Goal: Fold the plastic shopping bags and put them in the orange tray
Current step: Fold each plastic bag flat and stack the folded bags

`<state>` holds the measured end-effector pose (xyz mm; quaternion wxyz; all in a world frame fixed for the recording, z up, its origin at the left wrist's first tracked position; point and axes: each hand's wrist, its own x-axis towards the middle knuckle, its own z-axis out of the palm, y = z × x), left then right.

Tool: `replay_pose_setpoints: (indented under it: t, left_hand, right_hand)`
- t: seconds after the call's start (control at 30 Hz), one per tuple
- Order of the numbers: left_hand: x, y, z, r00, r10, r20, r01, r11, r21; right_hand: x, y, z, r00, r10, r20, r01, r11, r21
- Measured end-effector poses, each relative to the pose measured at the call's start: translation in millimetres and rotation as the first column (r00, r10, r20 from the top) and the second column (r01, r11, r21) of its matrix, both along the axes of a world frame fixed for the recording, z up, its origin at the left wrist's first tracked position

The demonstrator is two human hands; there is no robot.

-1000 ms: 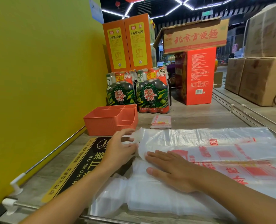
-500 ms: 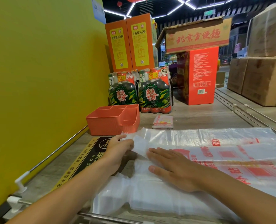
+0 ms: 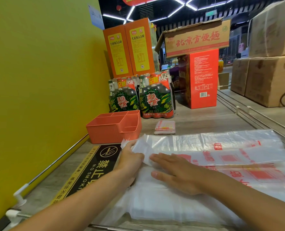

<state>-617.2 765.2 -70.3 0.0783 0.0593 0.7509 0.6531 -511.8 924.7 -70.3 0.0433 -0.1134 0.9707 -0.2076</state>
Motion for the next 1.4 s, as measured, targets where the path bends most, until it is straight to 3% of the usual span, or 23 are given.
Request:
replay_pose_setpoints:
  t: [0.1, 0.2, 0.37, 0.47, 0.6, 0.73, 0.87, 0.97, 1.07, 1.2, 1.27, 1.33, 1.4]
  left_hand:
    - [2, 7, 2, 0.990, 0.121, -0.079, -0.126, 0.990, -0.064]
    - [6, 16, 3, 0.978, 0.137, -0.156, -0.153, 0.984, -0.097]
    - [16, 25, -3, 0.871, -0.167, -0.461, 0.053, 0.967, -0.249]
    - [11, 26, -15, 0.780, -0.334, -0.529, 0.106, 0.904, -0.414]
    - [4, 28, -24, 0.695, -0.547, -0.466, 0.125, 0.731, -0.671]
    - [6, 27, -25, 0.632, -0.696, -0.341, 0.218, 0.582, -0.783]
    - [7, 25, -25, 0.563, -0.805, -0.186, 0.226, 0.367, -0.902]
    - [6, 25, -25, 0.547, -0.826, -0.137, 0.234, 0.308, -0.922]
    - [9, 25, -21, 0.590, -0.802, -0.094, 0.241, 0.287, -0.927]
    - [10, 17, -13, 0.717, -0.688, -0.112, 0.199, 0.356, -0.913]
    - [8, 15, -12, 0.743, -0.637, -0.203, 0.219, 0.519, -0.826]
    - [6, 17, -9, 0.795, -0.556, -0.243, 0.372, 0.762, -0.530]
    - [7, 22, -4, 0.869, -0.430, -0.244, 0.374, 0.894, -0.246]
  right_hand:
    - [4, 12, 10, 0.997, -0.037, -0.067, 0.040, 0.998, 0.039]
    - [12, 20, 18, 0.997, -0.081, -0.013, 0.082, 0.993, 0.088]
    - [12, 27, 15, 0.996, -0.053, 0.073, 0.051, 0.998, 0.025]
    - [8, 35, 14, 0.992, -0.053, 0.116, 0.057, 0.998, -0.025]
    - [8, 47, 24, 0.985, -0.116, 0.130, 0.107, 0.992, 0.069]
    - [8, 66, 36, 0.963, -0.257, 0.083, 0.238, 0.953, 0.186]
    - [9, 65, 36, 0.975, -0.212, 0.074, 0.203, 0.973, 0.109]
    - [10, 52, 31, 0.974, -0.132, 0.183, 0.132, 0.991, 0.012]
    - [8, 45, 25, 0.961, -0.105, 0.256, 0.089, 0.993, 0.073]
    - [9, 46, 26, 0.958, -0.108, 0.264, 0.089, 0.992, 0.086]
    - [10, 44, 28, 0.960, -0.109, 0.257, 0.091, 0.993, 0.078]
    - [12, 44, 29, 0.961, -0.112, 0.251, 0.097, 0.993, 0.072]
    - [13, 45, 31, 0.962, -0.118, 0.248, 0.102, 0.992, 0.075]
